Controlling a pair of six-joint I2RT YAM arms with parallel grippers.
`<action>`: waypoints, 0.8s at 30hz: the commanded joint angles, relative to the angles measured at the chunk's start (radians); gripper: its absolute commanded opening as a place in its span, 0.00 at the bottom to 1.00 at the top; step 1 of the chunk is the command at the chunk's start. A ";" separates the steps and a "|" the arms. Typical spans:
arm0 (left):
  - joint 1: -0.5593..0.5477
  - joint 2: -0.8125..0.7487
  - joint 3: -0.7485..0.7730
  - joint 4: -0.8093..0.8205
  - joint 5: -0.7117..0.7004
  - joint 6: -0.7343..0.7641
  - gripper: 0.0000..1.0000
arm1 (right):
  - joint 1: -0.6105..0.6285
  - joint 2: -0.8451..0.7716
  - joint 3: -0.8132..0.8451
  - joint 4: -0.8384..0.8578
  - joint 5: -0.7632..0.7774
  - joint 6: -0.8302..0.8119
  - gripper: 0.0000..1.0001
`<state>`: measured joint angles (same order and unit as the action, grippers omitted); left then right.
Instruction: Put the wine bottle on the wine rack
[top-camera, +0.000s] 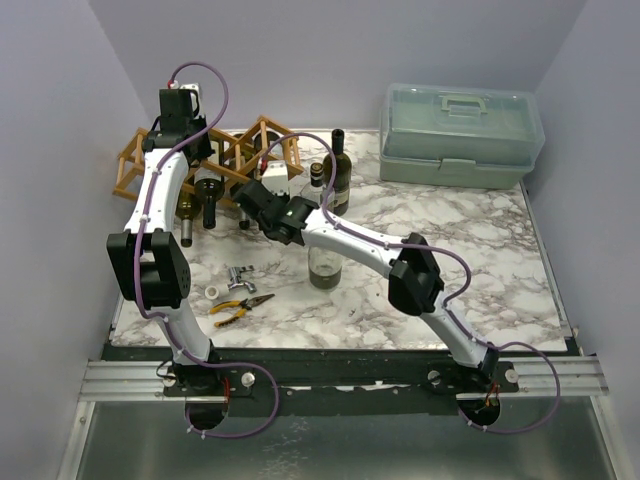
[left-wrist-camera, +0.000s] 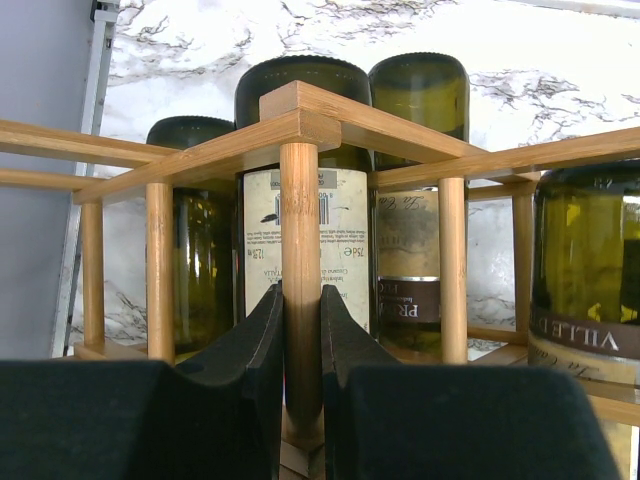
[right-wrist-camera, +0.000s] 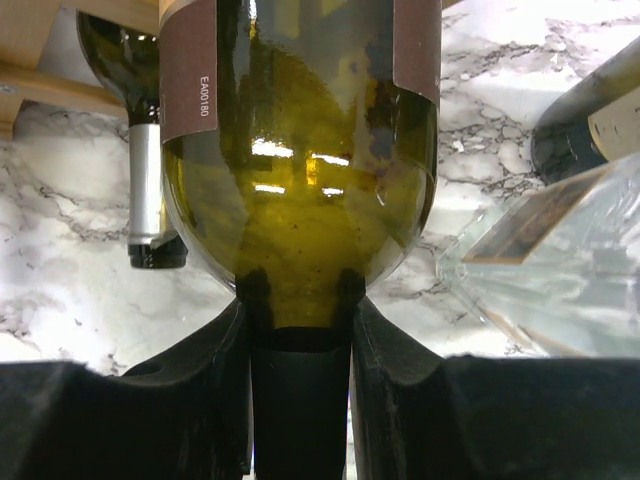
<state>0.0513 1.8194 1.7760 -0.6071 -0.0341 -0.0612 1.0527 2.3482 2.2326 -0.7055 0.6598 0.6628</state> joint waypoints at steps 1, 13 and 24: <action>0.012 0.012 -0.031 -0.048 -0.001 0.040 0.00 | -0.023 0.011 0.076 0.082 0.042 -0.061 0.01; 0.012 0.009 -0.031 -0.049 0.012 0.034 0.00 | -0.032 0.077 0.159 0.162 0.037 -0.132 0.18; 0.012 0.004 -0.031 -0.051 0.023 0.027 0.00 | -0.031 0.120 0.208 0.192 0.079 -0.151 0.63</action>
<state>0.0528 1.8194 1.7756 -0.6064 -0.0284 -0.0620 1.0183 2.4519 2.3711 -0.6266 0.6830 0.5362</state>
